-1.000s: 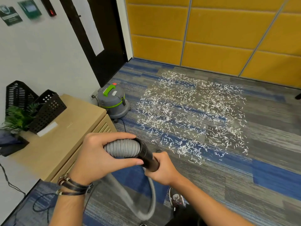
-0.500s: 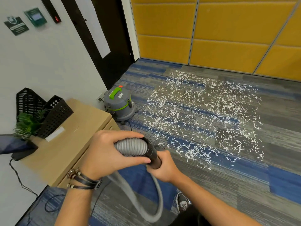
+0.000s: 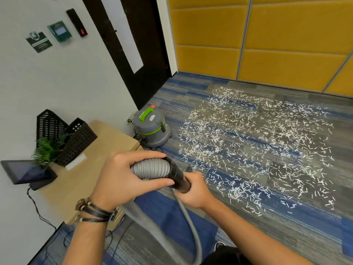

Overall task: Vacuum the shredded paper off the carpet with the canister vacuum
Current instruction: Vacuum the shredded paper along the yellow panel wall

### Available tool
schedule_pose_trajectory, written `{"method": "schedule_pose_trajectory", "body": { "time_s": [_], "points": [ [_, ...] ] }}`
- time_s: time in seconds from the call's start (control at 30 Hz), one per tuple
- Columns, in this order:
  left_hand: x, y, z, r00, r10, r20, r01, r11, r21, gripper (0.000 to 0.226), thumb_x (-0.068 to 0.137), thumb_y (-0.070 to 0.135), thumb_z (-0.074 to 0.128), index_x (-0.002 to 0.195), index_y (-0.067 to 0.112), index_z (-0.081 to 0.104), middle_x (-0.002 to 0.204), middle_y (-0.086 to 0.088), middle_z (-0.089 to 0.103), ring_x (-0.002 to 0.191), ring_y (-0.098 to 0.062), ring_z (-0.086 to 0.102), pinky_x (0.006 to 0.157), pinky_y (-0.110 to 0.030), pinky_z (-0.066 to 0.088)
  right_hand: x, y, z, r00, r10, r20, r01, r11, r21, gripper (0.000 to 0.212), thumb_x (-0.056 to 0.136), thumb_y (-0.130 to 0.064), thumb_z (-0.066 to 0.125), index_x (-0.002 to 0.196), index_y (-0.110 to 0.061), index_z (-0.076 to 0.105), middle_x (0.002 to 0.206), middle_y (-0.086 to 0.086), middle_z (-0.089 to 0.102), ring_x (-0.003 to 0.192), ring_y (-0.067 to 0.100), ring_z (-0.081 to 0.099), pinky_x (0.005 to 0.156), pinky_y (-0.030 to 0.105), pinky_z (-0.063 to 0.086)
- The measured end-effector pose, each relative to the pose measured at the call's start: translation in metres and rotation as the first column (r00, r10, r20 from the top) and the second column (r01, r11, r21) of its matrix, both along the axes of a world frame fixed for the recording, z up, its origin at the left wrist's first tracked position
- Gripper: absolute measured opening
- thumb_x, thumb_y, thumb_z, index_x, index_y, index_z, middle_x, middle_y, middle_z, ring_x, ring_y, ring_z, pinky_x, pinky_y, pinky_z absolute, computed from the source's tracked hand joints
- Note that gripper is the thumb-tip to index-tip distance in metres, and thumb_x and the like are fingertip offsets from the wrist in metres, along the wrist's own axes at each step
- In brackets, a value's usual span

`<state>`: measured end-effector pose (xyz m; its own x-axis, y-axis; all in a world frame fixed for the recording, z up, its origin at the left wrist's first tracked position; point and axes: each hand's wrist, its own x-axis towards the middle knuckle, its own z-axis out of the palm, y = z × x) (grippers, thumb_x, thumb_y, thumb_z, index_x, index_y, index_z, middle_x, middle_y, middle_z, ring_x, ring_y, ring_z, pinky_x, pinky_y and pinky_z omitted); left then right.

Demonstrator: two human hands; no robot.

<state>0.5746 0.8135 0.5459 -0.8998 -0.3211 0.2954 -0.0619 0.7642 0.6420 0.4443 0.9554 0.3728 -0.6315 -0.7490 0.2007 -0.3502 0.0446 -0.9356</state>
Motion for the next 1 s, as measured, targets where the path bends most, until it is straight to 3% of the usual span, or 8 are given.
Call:
{"method": "schedule_pose_trajectory", "body": {
  "time_s": [0.13,0.3,0.6,0.7,0.83,0.9,1.0],
  "points": [
    [-0.017,0.000,-0.015,0.988,-0.005,0.157,-0.005,0.998,0.067,0.059,0.059,0.066,0.092,0.110,0.038,0.081,0.103,0.026,0.077,0.095,0.002,0.074,0.087,-0.037,0.062,-0.014,-0.002,-0.019,1.000,0.025,0.011,-0.026,0.996,0.083,0.021,0.066,-0.017,0.063,0.062,-0.027,0.045,0.050,-0.012,0.037,0.049,0.003,0.032,0.051,0.022,0.026],
    [-0.033,0.010,-0.005,0.984,-0.102,0.143,0.082,0.987,0.139,0.061,0.053,0.060,0.095,0.105,0.031,0.083,0.098,0.021,0.079,0.091,0.000,0.076,0.084,-0.023,0.060,-0.008,0.021,-0.025,0.997,-0.017,0.075,0.016,1.000,0.011,0.032,0.063,-0.011,0.066,0.059,-0.029,0.039,0.052,-0.013,0.036,0.050,0.003,0.029,0.048,0.025,0.023],
    [-0.069,0.010,0.017,0.999,-0.045,0.007,0.046,0.994,-0.098,0.056,0.062,0.062,0.092,0.109,0.035,0.081,0.103,0.026,0.077,0.093,0.007,0.073,0.086,-0.022,0.059,-0.045,0.005,-0.013,0.994,-0.104,0.020,0.105,0.990,-0.096,0.027,0.065,-0.005,0.072,0.061,-0.015,0.047,0.053,-0.011,0.032,0.051,0.005,0.026,0.049,0.023,0.025],
    [-0.080,0.004,0.008,0.998,-0.016,0.068,0.026,0.988,-0.154,0.056,0.063,0.065,0.091,0.110,0.037,0.081,0.104,0.026,0.077,0.095,0.008,0.072,0.087,-0.023,0.058,-0.060,-0.011,-0.022,0.994,-0.060,0.089,0.069,0.992,-0.102,0.029,0.069,-0.005,0.073,0.061,-0.016,0.047,0.054,-0.012,0.035,0.052,0.003,0.028,0.049,0.025,0.025],
    [-0.096,0.005,-0.015,0.976,0.012,0.215,0.041,0.971,-0.238,0.057,0.065,0.077,0.078,0.111,0.042,0.080,0.103,0.022,0.078,0.094,0.005,0.071,0.082,-0.013,0.051,-0.078,-0.019,-0.042,0.982,0.046,0.181,-0.050,0.999,0.020,0.031,0.075,-0.012,0.071,0.061,-0.021,0.045,0.056,-0.010,0.041,0.055,0.003,0.035,0.049,0.035,0.028],
    [-0.100,0.008,-0.024,0.965,-0.012,0.263,0.070,0.975,-0.212,0.060,0.064,0.081,0.075,0.112,0.045,0.080,0.103,0.024,0.078,0.094,0.007,0.070,0.082,-0.012,0.051,-0.078,-0.013,-0.053,0.971,0.074,0.228,-0.087,0.995,0.045,0.032,0.076,-0.015,0.069,0.060,-0.022,0.043,0.056,-0.013,0.040,0.055,0.004,0.034,0.049,0.036,0.027],
    [-0.098,0.010,-0.028,0.969,-0.078,0.235,0.104,0.990,-0.098,0.061,0.060,0.078,0.082,0.110,0.044,0.081,0.103,0.026,0.077,0.093,0.014,0.070,0.085,-0.022,0.058,-0.066,-0.001,-0.066,0.965,0.061,0.256,-0.072,0.997,0.035,0.032,0.076,-0.012,0.070,0.061,-0.020,0.043,0.057,-0.011,0.039,0.056,0.008,0.035,0.047,0.042,0.029]
  ]
}}
